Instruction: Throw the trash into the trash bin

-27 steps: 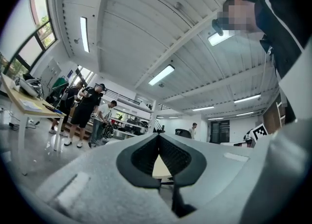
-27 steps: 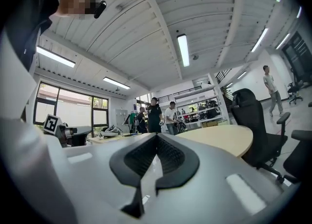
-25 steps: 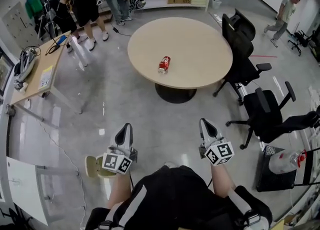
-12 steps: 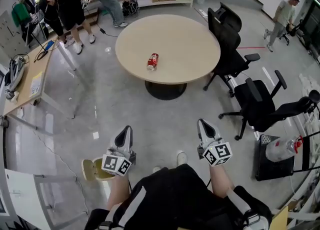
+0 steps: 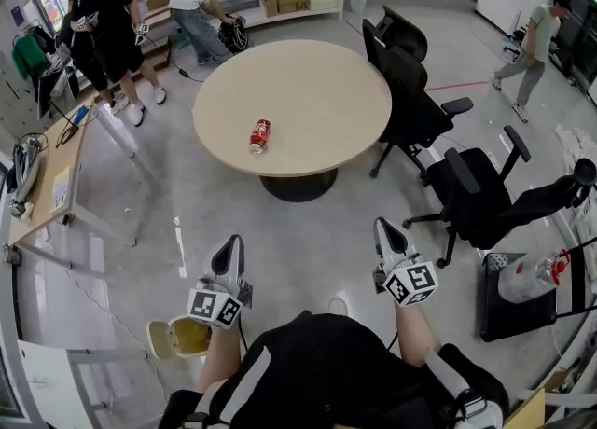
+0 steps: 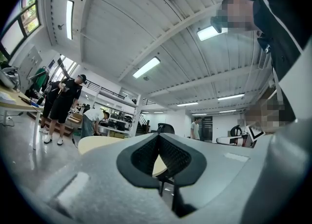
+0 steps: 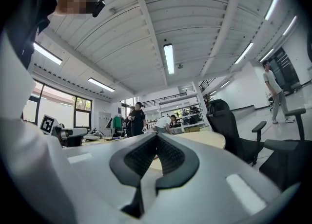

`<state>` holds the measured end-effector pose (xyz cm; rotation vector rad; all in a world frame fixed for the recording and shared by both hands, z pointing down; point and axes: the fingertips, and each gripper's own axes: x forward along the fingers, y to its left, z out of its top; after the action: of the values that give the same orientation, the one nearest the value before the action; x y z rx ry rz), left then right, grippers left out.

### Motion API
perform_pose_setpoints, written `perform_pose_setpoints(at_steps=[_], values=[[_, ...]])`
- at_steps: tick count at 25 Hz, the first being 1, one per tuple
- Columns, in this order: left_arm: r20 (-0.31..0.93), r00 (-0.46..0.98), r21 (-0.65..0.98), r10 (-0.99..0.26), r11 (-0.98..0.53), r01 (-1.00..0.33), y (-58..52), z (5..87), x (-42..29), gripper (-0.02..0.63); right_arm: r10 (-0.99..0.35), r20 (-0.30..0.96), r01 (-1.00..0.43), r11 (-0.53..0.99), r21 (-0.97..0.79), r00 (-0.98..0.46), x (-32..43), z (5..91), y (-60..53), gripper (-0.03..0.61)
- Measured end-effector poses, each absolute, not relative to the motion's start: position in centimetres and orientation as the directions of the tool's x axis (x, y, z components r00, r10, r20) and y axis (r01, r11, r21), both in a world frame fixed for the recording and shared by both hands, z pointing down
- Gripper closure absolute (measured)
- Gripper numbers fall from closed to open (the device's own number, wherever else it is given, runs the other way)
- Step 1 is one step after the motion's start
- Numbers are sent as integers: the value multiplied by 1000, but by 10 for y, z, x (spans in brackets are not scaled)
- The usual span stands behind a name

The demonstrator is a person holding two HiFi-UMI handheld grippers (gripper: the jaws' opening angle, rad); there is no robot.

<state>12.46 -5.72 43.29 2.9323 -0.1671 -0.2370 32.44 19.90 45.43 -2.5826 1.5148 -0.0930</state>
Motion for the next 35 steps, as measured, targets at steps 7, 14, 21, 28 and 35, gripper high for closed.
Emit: perform_pose_setpoints(at_steps=[7,14,21,28,35], values=[[-156,981,194,-117,-977,-85,-37,432,184,611,-869,-35,-860,-481,-167,493,378,456,222,572],[-155,973,193,-169,-971,-139,-32,430,229,611,-870,-31,-865,-483,-134,491,423,452,253,572],[-100,981,177,-164,-974,-145,-28,442,248,611,-857,-5,-842,-506,-187,515,460,464,271,572],[-102,979,169,-176,-973,-158,-59,454,265,611,-870,-9,-858,-485,-168,493,480,464,230,572],[-121,983,170,-138,-979,-117,-105,449,318,611,-861,-11,-849,-500,-174,509,514,461,184,572]])
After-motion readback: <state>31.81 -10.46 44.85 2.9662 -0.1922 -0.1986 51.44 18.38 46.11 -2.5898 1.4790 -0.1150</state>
